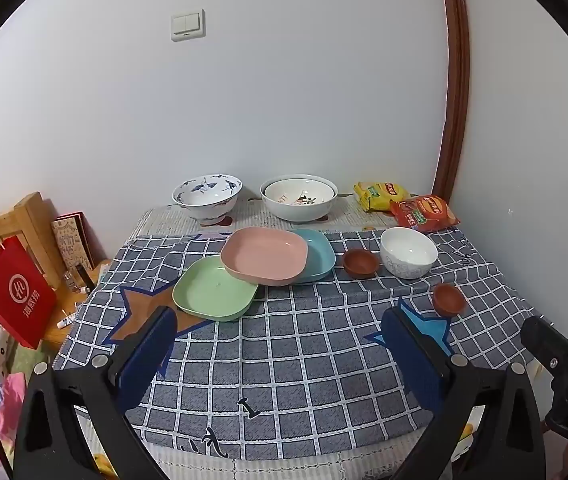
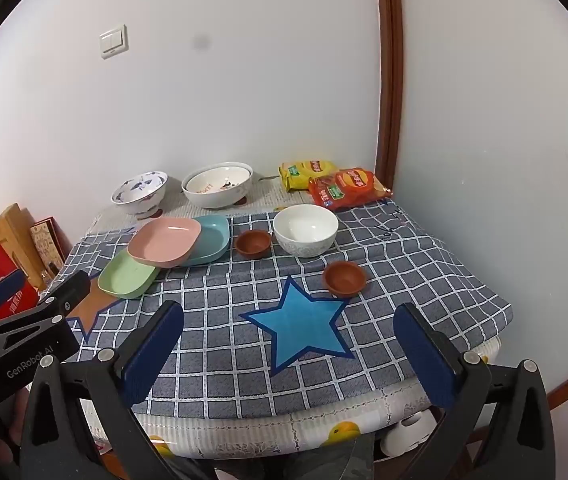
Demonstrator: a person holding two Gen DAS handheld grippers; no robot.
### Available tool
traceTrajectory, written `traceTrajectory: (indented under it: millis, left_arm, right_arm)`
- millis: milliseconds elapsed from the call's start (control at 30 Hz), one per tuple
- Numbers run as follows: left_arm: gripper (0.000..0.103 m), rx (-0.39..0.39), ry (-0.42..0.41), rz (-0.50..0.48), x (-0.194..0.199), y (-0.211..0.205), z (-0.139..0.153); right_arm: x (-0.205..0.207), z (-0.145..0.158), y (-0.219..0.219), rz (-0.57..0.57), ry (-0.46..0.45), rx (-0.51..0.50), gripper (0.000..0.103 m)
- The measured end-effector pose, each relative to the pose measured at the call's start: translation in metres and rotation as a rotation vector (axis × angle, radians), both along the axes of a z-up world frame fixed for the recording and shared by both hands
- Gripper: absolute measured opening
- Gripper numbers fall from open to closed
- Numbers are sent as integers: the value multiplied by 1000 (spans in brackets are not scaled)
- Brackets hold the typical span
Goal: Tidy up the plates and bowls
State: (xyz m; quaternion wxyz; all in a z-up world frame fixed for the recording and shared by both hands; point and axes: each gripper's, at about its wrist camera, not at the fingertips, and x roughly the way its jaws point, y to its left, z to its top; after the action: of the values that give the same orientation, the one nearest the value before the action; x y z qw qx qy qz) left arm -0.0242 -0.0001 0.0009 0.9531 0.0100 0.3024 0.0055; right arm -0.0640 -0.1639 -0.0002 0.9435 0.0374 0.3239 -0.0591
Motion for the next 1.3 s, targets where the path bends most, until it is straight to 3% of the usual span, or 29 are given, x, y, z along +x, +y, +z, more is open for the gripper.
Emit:
traceTrajectory:
  millis: [1300]
  left_arm:
    - [102, 6, 3, -6, -3, -5, -1]
  right_arm:
    - [-5, 2, 1, 0, -8, -4, 103]
